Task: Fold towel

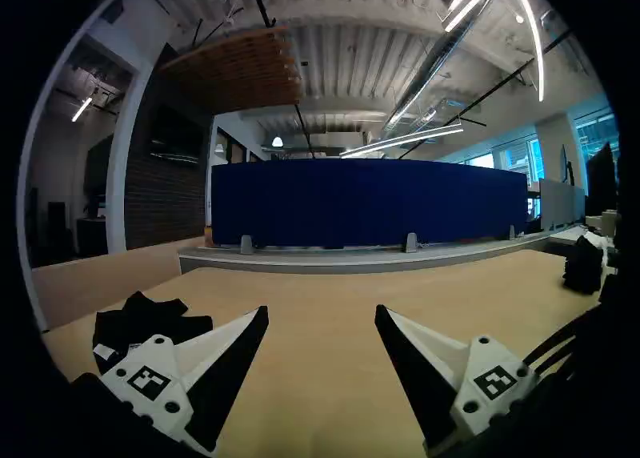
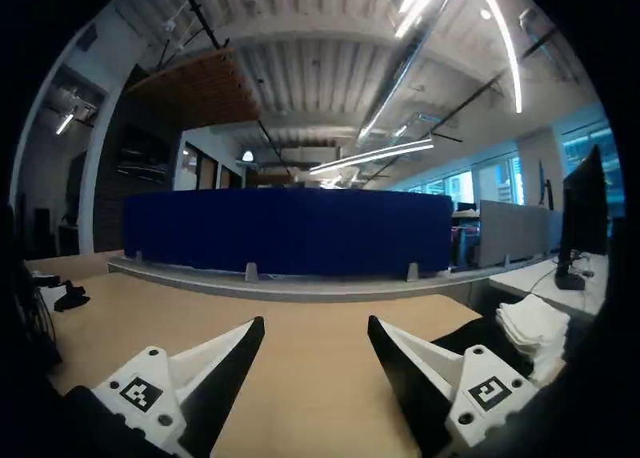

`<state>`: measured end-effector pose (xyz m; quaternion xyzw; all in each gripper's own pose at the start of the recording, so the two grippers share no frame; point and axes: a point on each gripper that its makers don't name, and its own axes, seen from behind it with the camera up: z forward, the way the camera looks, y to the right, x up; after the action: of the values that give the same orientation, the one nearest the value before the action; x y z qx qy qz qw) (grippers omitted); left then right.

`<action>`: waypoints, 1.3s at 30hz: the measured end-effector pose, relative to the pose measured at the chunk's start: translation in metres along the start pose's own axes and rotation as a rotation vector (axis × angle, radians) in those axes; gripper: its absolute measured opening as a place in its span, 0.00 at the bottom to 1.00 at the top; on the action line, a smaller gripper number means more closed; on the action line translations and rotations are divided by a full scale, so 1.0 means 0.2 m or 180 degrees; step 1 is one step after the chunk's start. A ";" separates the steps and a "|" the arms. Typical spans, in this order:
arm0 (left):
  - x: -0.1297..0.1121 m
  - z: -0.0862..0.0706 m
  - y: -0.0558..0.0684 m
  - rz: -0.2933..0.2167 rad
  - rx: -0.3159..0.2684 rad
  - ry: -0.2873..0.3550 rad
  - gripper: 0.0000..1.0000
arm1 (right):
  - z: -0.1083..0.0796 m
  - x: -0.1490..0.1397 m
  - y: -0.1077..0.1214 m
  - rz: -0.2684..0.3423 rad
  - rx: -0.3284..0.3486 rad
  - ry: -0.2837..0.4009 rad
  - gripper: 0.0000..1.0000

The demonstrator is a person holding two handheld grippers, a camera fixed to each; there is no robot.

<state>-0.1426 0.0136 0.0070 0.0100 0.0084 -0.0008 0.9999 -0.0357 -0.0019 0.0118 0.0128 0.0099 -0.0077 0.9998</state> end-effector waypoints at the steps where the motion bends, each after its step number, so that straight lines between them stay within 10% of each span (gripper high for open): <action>1: 0.00 0.00 0.00 0.0000 0.0000 0.0000 0.99 | 0.00 -0.01 0.00 0.0010 0.0004 0.0009 1.00; 39: 0.00 0.00 0.00 0.0001 0.0000 0.0001 0.99 | 0.02 -0.30 0.07 0.0056 -0.0024 -0.0034 1.00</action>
<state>-0.1433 0.0139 0.0078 0.0100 0.0085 -0.0007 0.9999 -0.0952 0.0120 0.0171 0.0091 0.0046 0.0011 0.9999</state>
